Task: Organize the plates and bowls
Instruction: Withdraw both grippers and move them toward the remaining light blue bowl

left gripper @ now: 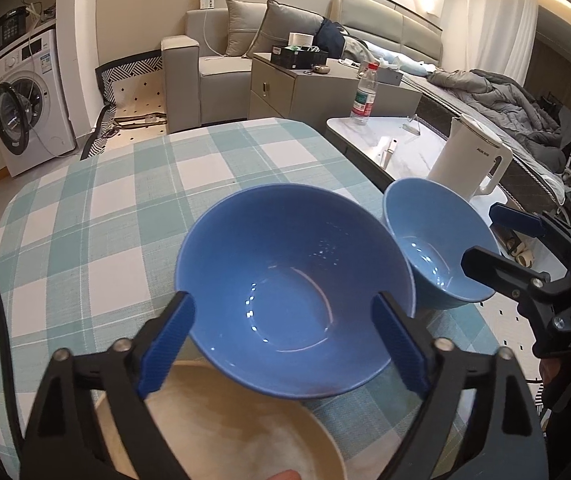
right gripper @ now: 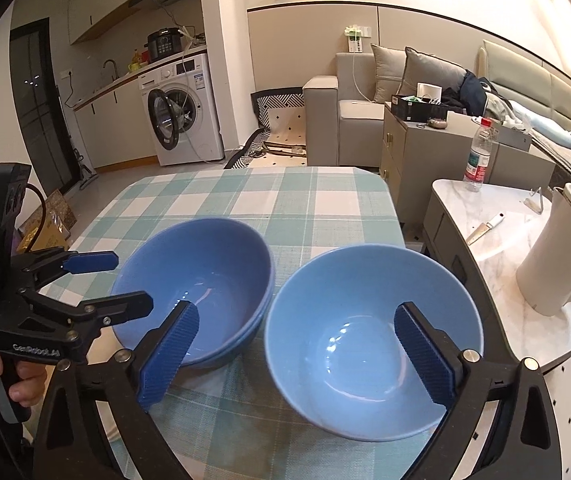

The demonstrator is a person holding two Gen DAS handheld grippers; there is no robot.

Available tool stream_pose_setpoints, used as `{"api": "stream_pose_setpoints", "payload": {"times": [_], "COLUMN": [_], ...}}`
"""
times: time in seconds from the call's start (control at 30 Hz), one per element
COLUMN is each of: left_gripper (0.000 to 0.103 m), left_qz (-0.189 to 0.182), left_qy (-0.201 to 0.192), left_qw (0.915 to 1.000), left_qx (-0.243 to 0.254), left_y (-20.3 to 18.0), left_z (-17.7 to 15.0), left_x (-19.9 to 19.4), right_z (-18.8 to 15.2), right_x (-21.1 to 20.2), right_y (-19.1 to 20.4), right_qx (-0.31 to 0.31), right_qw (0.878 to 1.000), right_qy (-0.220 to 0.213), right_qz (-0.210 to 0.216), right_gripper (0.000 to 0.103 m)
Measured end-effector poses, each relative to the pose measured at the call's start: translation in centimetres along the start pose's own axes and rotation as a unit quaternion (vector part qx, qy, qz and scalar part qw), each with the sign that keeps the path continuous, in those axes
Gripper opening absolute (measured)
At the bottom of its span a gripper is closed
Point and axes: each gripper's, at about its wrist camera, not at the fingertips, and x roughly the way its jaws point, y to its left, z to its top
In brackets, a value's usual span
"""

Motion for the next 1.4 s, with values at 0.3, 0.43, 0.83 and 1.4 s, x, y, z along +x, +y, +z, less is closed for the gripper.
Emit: {"api": "stream_pose_setpoints", "payload": {"times": [0.3, 0.43, 0.83, 1.4], "left_gripper": [0.103, 0.103, 0.103, 0.099], "left_qz": [-0.020, -0.030, -0.051, -0.115], "left_qy": [0.001, 0.002, 0.013, 0.023], "left_qw": [0.9996, 0.9994, 0.9983, 0.9926], "left_qx": [0.017, 0.017, 0.023, 0.031], "left_y": [-2.3, -3.3, -6.2, -10.3], "left_z": [-0.1, -0.2, -0.4, -0.6], "left_x": [0.3, 0.5, 1.4, 1.4], "right_z": [-0.6, -0.8, -2.4, -3.9], "right_x": [-1.5, -2.3, -4.4, -6.1], "right_y": [-2.2, -3.3, -6.2, -9.4], "right_qx": [0.017, 0.024, 0.043, 0.072], "right_qw": [1.000, 0.999, 0.997, 0.994], "right_qy": [-0.009, -0.011, -0.010, -0.011], "right_qz": [-0.017, -0.029, -0.059, -0.088], "right_gripper": [0.101, 0.102, 0.102, 0.102]}}
